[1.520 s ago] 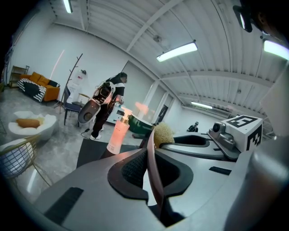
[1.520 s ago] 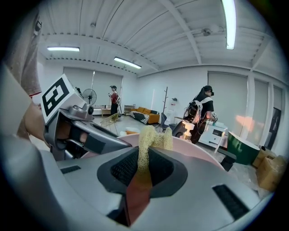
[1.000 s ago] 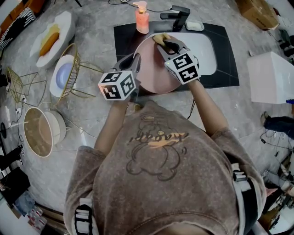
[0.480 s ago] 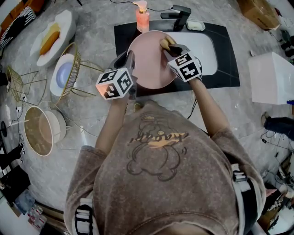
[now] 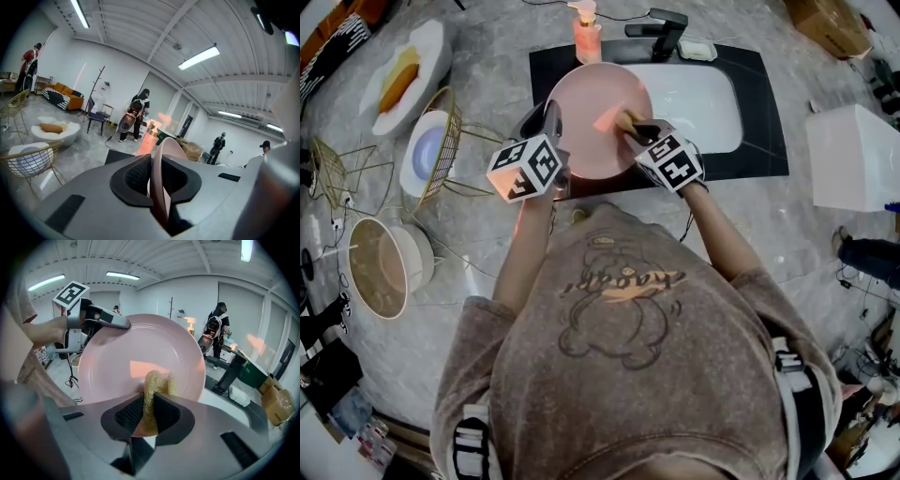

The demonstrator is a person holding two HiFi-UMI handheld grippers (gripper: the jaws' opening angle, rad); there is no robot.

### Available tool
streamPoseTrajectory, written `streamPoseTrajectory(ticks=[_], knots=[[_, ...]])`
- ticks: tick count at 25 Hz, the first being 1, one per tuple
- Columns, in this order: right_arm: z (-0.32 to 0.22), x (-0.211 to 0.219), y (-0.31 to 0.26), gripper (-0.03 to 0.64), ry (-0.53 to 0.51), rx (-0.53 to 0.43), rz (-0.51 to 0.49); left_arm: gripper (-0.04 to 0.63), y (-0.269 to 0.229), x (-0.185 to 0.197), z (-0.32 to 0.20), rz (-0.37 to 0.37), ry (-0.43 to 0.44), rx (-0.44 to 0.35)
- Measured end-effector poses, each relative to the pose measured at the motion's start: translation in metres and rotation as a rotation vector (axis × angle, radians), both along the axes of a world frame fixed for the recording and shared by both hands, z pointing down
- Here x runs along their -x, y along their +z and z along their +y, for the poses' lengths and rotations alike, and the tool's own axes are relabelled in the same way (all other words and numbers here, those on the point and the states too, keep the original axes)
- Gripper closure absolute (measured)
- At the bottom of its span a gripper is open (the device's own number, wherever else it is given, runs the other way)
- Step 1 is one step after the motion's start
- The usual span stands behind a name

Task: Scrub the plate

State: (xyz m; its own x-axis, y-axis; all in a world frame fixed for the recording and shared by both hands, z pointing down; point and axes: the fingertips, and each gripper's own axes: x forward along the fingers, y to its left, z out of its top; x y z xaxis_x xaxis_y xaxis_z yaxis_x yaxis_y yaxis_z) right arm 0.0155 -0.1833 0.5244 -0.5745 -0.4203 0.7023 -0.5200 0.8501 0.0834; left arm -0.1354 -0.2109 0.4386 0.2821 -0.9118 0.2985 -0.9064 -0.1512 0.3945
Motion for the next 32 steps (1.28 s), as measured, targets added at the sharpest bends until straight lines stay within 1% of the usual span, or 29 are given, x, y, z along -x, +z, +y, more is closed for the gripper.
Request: streamPoseTrajectory(ticks=[6, 12, 22, 27, 32], knots=[[0.034, 0.017, 0.004, 0.558, -0.075, 0.064, -0.025, 0.554, 0.003, 0.001, -0.004, 0.012, -0.007, 0.003], [0.064, 0.047, -0.005, 0.558, -0.160, 0.092, -0.077, 0.555, 0.001, -0.001, -0.004, 0.036, 0.000, 0.002], [0.051, 0.080, -0.032, 0.558, -0.200, 0.026, -0.119, 0.554, -0.001, -0.013, -0.001, 0.054, 0.029, -0.003], [0.032, 0.084, -0.049, 0.558, -0.183, -0.030, -0.130, 0.555, 0.001, -0.021, 0.003, 0.063, 0.051, 0.004], [0.004, 0.083, -0.072, 0.558, -0.146, -0.106, -0.134, 0.555, 0.003, -0.036, 0.009, 0.077, 0.094, 0.014]])
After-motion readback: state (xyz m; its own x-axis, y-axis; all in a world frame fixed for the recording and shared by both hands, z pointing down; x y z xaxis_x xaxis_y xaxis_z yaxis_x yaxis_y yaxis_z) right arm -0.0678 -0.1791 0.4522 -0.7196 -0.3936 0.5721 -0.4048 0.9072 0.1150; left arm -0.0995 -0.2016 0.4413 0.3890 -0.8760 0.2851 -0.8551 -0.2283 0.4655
